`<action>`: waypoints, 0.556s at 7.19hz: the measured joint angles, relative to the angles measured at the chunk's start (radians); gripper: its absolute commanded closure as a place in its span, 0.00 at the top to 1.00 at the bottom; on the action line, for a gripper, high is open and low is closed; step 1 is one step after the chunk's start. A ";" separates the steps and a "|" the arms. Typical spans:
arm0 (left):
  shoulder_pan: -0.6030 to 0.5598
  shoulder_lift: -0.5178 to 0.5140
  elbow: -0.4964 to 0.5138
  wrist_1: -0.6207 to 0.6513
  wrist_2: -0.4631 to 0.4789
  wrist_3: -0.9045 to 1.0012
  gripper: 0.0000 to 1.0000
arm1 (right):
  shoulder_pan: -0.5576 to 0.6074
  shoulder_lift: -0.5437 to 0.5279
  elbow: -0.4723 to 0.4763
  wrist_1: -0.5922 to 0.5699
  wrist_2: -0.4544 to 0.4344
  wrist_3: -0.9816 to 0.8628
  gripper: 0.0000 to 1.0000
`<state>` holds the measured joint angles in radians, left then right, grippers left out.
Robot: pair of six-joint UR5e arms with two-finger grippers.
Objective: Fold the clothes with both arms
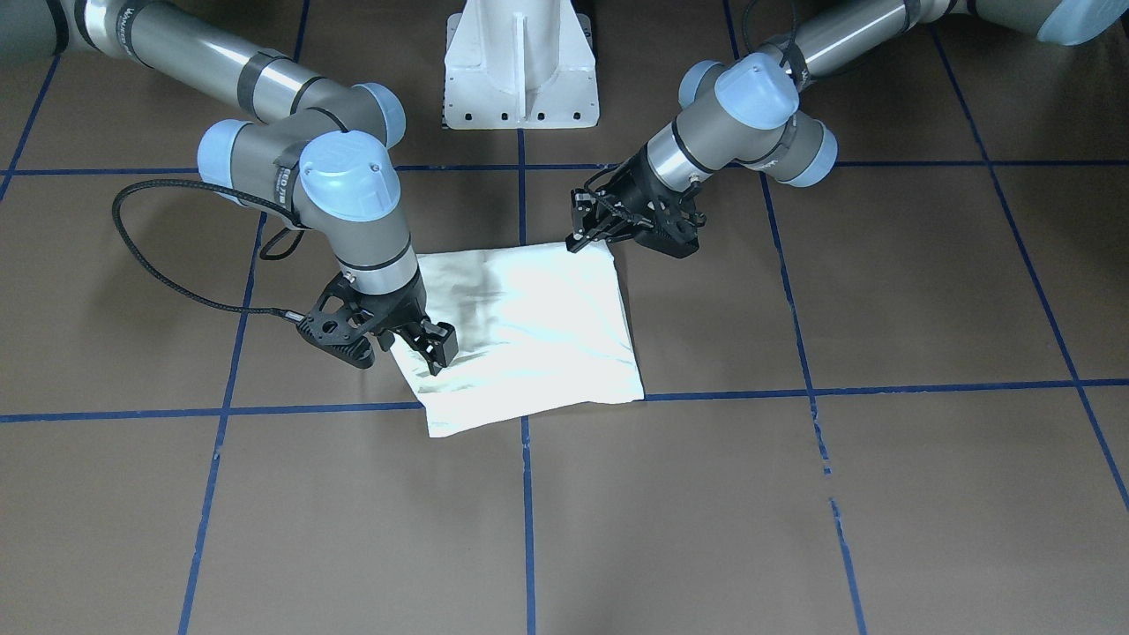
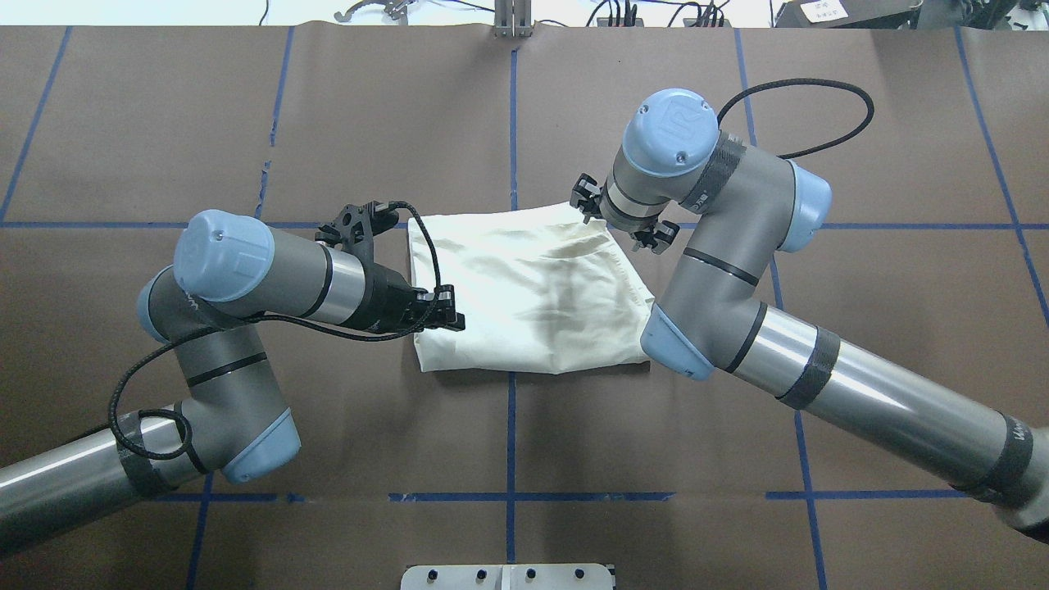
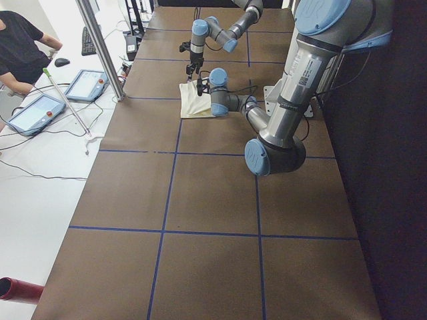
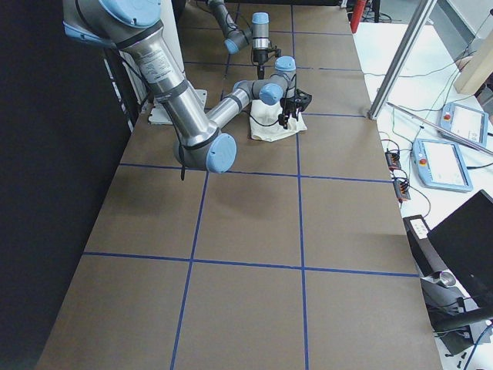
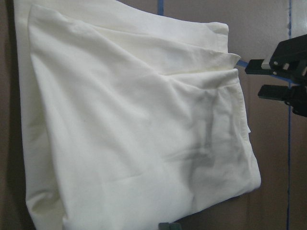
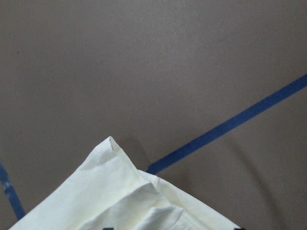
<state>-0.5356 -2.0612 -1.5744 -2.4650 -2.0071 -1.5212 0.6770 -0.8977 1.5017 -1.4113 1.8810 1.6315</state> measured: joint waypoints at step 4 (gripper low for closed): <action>0.030 0.045 0.048 0.002 0.059 0.042 0.00 | 0.035 -0.029 0.049 -0.004 0.059 -0.025 1.00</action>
<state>-0.5055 -2.0166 -1.5263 -2.4632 -1.9486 -1.4791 0.7116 -0.9264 1.5510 -1.4148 1.9397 1.6066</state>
